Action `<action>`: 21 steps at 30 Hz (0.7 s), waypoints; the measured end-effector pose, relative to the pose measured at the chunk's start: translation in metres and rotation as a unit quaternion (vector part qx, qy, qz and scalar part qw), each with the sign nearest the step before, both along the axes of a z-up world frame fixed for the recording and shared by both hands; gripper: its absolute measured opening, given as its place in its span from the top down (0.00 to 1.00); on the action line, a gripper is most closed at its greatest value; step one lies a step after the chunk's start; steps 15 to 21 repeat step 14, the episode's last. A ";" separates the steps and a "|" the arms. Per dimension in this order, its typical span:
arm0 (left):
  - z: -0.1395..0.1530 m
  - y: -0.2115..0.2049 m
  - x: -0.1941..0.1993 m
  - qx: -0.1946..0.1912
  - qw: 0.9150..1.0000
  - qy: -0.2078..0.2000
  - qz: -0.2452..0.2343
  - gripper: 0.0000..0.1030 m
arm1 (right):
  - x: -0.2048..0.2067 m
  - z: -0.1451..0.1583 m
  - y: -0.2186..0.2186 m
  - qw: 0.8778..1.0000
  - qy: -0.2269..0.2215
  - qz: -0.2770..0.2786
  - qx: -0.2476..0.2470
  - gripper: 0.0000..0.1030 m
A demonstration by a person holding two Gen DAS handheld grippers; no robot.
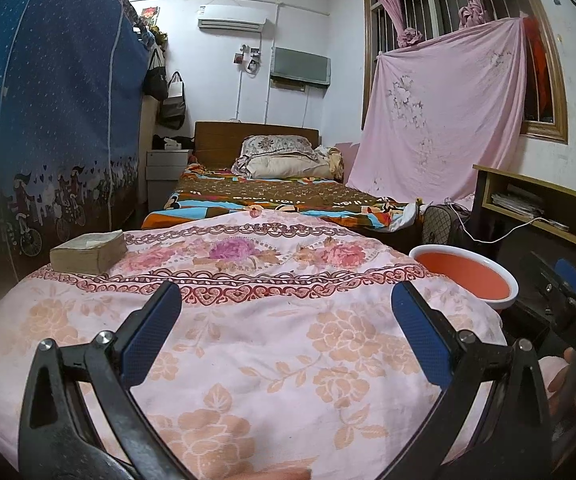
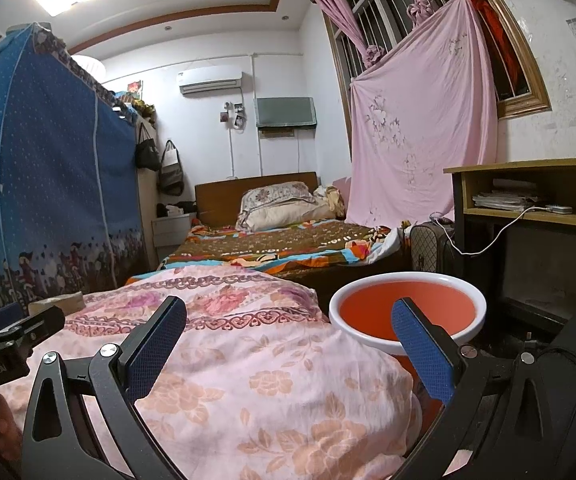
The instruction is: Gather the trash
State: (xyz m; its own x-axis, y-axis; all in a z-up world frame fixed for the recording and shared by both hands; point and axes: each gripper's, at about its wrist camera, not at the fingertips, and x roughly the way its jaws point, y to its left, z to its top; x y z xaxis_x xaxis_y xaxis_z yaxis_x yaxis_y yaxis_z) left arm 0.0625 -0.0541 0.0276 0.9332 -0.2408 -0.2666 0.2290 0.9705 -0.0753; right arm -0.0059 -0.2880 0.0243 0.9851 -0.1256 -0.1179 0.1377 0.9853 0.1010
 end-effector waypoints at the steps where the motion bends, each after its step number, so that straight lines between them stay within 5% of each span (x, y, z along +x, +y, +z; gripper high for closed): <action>1: 0.000 0.000 0.000 0.000 1.000 0.001 0.000 0.11 | 0.000 0.000 0.000 1.000 0.000 0.000 0.000 0.00; 21: -0.003 0.000 0.002 -0.002 1.000 0.005 0.000 0.11 | 0.003 -0.002 0.001 1.000 0.007 0.002 0.000 0.00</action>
